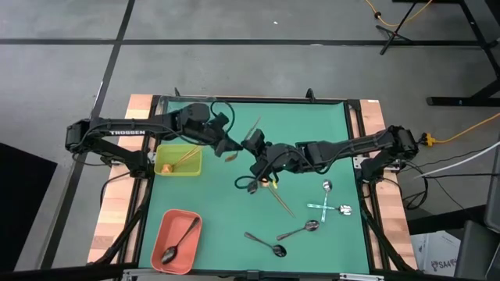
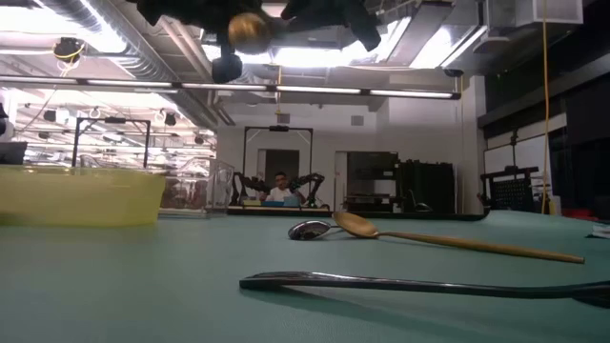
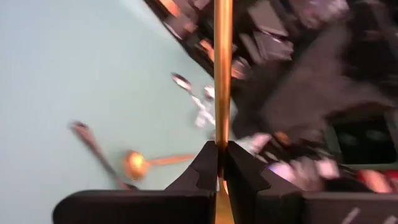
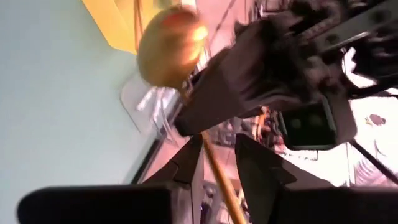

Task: Sort silverware by color (type)
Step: Put the gold spoon into the yellow bin

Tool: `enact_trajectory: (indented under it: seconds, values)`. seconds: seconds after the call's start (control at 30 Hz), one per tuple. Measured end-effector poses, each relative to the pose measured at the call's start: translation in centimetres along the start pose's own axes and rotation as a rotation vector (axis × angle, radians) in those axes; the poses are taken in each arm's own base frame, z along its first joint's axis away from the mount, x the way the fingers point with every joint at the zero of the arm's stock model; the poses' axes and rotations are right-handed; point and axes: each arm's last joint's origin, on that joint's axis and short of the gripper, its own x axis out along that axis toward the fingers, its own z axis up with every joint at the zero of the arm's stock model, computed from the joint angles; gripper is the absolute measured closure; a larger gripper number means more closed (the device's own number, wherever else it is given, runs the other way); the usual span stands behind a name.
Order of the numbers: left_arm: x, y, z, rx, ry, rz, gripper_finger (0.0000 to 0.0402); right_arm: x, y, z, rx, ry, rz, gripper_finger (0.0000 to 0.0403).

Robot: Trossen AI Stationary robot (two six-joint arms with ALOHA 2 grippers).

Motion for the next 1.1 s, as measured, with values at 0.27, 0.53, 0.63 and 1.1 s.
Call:
enact_trajectory:
  seconds: [0.27, 0.53, 0.63, 1.1]
  values:
    - [-0.2, 1.2, 0.0, 0.137, -0.066, 0.218, 0.0392, -0.1, 0.0, -0.4, 0.06, 0.136, -0.038, 0.0317]
    - [-0.8, 3.0, -0.8, 0.195, 0.003, 0.466, 0.0392, -0.1, 0.7, -0.8, 0.1, 0.201, 0.005, 0.0318]
    - [-1.1, 3.5, -1.2, 0.219, 0.037, 0.558, 0.0392, -0.1, 1.2, -0.9, 0.113, 0.215, 0.043, 0.0318]
    - [-2.1, 4.2, -3.7, 0.26, 0.187, 0.858, 0.0392, -0.1, 2.6, -2.3, 0.243, 0.309, 0.156, 0.0318]
